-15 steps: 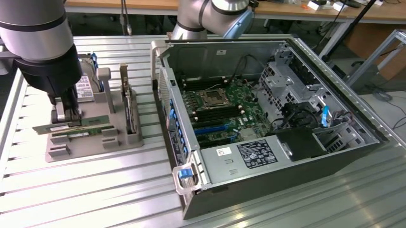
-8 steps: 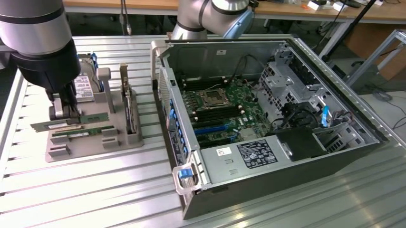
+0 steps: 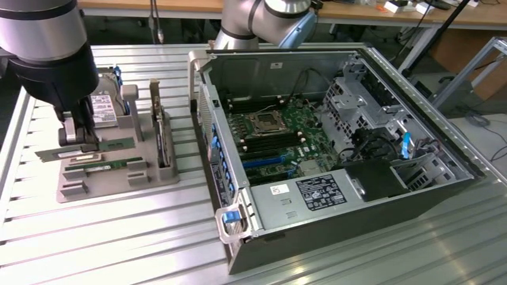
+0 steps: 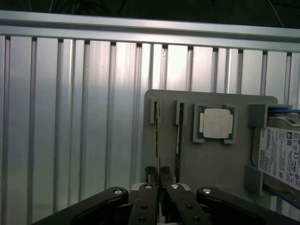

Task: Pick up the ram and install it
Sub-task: 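Pick up the ram and move it above insertion slot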

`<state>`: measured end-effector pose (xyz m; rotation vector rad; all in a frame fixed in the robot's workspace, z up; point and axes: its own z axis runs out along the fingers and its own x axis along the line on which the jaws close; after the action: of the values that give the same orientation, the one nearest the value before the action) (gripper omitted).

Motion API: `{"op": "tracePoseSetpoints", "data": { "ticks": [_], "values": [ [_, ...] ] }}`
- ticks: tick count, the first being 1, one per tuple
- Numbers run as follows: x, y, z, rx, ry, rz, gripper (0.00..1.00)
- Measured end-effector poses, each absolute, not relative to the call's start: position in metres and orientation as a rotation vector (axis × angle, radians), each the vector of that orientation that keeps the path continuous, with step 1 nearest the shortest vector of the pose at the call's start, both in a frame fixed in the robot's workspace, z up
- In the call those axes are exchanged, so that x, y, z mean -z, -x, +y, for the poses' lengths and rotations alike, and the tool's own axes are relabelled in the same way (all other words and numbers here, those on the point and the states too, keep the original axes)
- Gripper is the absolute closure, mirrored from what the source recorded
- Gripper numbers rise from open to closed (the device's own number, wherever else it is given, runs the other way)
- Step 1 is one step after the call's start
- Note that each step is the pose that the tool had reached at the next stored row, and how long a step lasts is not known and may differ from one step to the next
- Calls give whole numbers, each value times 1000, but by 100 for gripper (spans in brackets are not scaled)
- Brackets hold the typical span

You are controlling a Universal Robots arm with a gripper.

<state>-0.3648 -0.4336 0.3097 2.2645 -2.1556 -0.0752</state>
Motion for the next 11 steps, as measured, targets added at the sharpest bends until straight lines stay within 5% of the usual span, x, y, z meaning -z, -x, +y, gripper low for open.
{"op": "tracePoseSetpoints", "data": {
  "ticks": [11],
  "values": [
    [-327,365,-434,75,-2264,-2156,87]
  ]
}}
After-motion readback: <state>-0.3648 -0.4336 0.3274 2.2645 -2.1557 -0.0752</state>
